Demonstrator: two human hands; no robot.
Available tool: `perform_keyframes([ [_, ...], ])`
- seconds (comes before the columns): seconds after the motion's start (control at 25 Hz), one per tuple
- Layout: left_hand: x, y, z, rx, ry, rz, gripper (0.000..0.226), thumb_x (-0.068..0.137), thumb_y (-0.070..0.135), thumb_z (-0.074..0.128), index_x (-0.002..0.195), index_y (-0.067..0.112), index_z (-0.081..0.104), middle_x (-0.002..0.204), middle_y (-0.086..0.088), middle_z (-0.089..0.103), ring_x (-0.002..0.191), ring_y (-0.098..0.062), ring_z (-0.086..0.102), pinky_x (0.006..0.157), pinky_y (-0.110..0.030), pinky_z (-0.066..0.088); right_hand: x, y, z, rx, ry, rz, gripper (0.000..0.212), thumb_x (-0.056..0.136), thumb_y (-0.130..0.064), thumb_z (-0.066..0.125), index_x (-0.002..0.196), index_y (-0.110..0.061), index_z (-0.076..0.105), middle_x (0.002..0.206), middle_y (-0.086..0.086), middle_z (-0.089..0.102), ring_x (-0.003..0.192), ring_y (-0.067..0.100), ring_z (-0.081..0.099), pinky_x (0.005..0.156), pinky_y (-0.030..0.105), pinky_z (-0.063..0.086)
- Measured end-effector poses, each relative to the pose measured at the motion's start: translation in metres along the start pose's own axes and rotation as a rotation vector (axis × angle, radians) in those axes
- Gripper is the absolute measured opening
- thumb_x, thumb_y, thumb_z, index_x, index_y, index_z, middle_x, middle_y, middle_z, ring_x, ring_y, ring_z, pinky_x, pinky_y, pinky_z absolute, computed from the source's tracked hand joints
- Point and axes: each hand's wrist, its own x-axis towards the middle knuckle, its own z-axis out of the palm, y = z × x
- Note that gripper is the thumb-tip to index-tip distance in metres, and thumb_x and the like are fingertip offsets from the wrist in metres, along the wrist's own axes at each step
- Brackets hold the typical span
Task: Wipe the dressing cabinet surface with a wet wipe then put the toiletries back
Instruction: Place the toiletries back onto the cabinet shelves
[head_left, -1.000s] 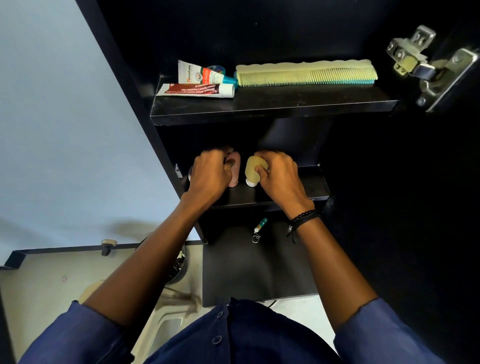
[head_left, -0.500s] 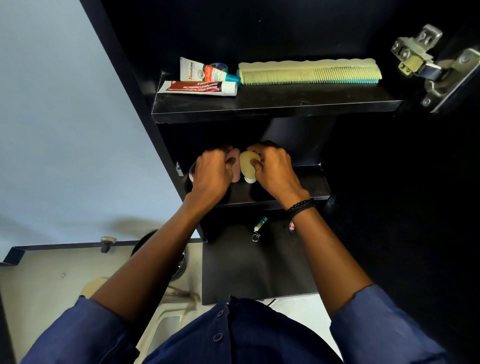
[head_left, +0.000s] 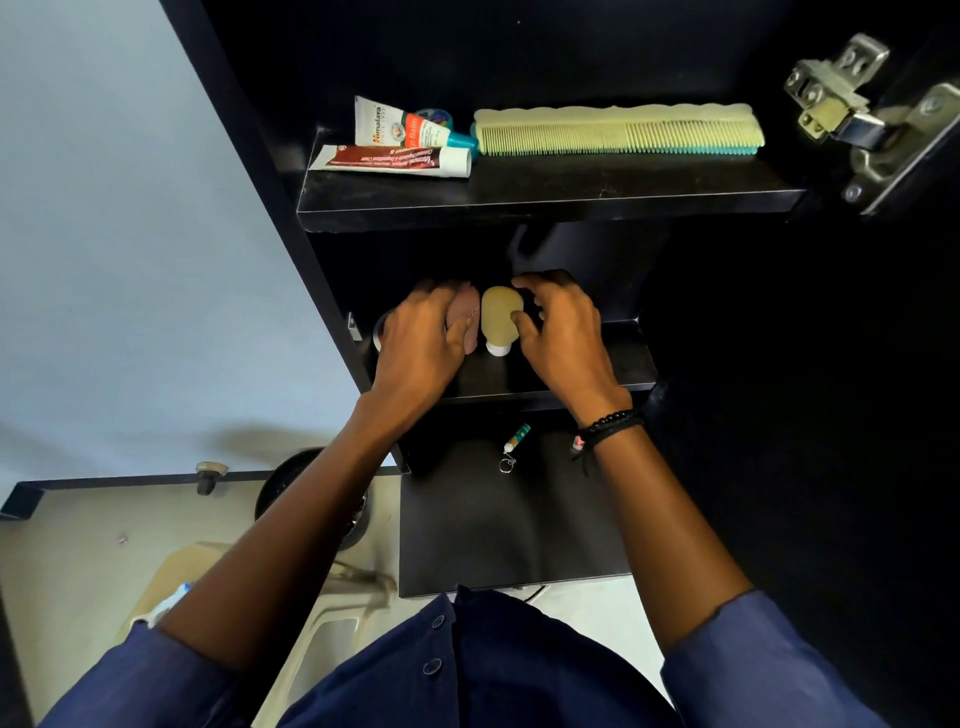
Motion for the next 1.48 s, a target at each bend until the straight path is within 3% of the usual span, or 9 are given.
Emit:
perform_keyframes([
  [0.24,-0.032,0.015,0.002,-0.126,0.046,0.15,0.034,0.086,0.013,0.064,0.12,0.011,0.06,0.117,-0.005,0.062,0.099,-0.01,0.056,0.083,-0.003,0.033,-0.045,0.006,-0.014,0.111,0.106,0.025,0.033,0.085,-0.009,0.066,0.117,-0.016,0.062,0.112,0.001,0.059,0.093,0.014,0.061,0.081,0.03,0.054],
  [0.44,-0.071,0.012,0.033,-0.207,-0.096,0.127,0.029,0.087,0.012,0.062,0.115,0.012,0.062,0.106,-0.003,0.063,0.089,-0.013,0.061,0.079,-0.027,0.052,-0.094,0.039,0.011,0.164,0.129,0.182,0.015,0.085,-0.017,0.064,0.1,-0.02,0.063,0.087,-0.007,0.058,0.07,0.008,0.058,0.07,0.035,0.056],
  [0.56,-0.092,0.0,0.061,-0.209,-0.271,-0.001,0.031,0.082,0.008,0.064,0.113,0.012,0.063,0.102,-0.005,0.064,0.086,-0.019,0.063,0.076,-0.024,0.049,-0.121,0.073,0.041,0.096,-0.023,0.307,0.016,0.081,-0.021,0.063,0.097,-0.024,0.059,0.079,-0.008,0.058,0.067,0.013,0.059,0.077,0.044,0.054],
  [0.68,-0.11,-0.017,0.079,-0.141,-0.512,-0.086,0.047,0.081,0.014,0.067,0.126,0.015,0.055,0.116,-0.005,0.062,0.098,-0.022,0.063,0.082,-0.026,0.047,-0.139,0.105,0.066,0.1,-0.267,0.493,0.033,0.083,-0.017,0.064,0.115,-0.018,0.057,0.099,0.004,0.063,0.093,0.024,0.063,0.084,0.037,0.052],
  [0.84,-0.128,-0.039,0.086,0.012,-0.734,-0.199,0.062,0.081,0.03,0.07,0.136,0.02,0.044,0.129,-0.004,0.057,0.113,-0.02,0.059,0.093,-0.035,0.049,-0.137,0.127,0.103,0.081,-0.575,0.639,0.06,0.083,-0.022,0.066,0.138,-0.015,0.043,0.132,0.009,0.057,0.126,0.029,0.05,0.104,0.036,0.042],
  [1.0,-0.141,-0.057,0.086,0.02,-0.754,-0.267,0.068,0.081,0.029,0.071,0.139,0.015,0.04,0.132,-0.008,0.053,0.113,-0.022,0.056,0.091,-0.034,0.049,-0.125,0.137,0.146,0.016,-0.714,0.575,0.059,0.086,-0.019,0.058,0.142,-0.021,0.039,0.138,0.009,0.05,0.13,0.03,0.046,0.106,0.035,0.039],
  [1.24,-0.151,-0.073,0.091,0.047,-0.71,-0.352,0.067,0.083,0.03,0.068,0.14,0.016,0.037,0.136,-0.008,0.05,0.113,-0.025,0.056,0.092,-0.037,0.049,-0.104,0.164,0.188,-0.238,-0.895,0.484,0.061,0.093,-0.025,0.048,0.149,-0.028,0.024,0.152,0.019,0.013,0.136,0.04,0.026,0.115,0.043,0.027],
  [1.36,-0.158,-0.077,0.097,0.047,-0.706,-0.396,0.063,0.084,0.032,0.067,0.139,0.018,0.039,0.134,-0.008,0.051,0.112,-0.025,0.057,0.091,-0.037,0.05,-0.099,0.169,0.197,-0.301,-0.863,0.449,0.048,0.092,-0.021,0.052,0.139,-0.016,0.043,0.146,0.019,0.029,0.128,0.039,0.038,0.109,0.039,0.034],
  [1.48,-0.161,-0.075,0.101,0.028,-0.703,-0.413,0.061,0.085,0.031,0.066,0.138,0.017,0.041,0.134,-0.008,0.052,0.113,-0.024,0.057,0.091,-0.036,0.049,-0.108,0.171,0.193,-0.321,-0.731,0.358,0.032,0.089,-0.017,0.059,0.119,-0.005,0.059,0.121,0.017,0.06,0.112,0.035,0.055,0.092,0.037,0.046],
])
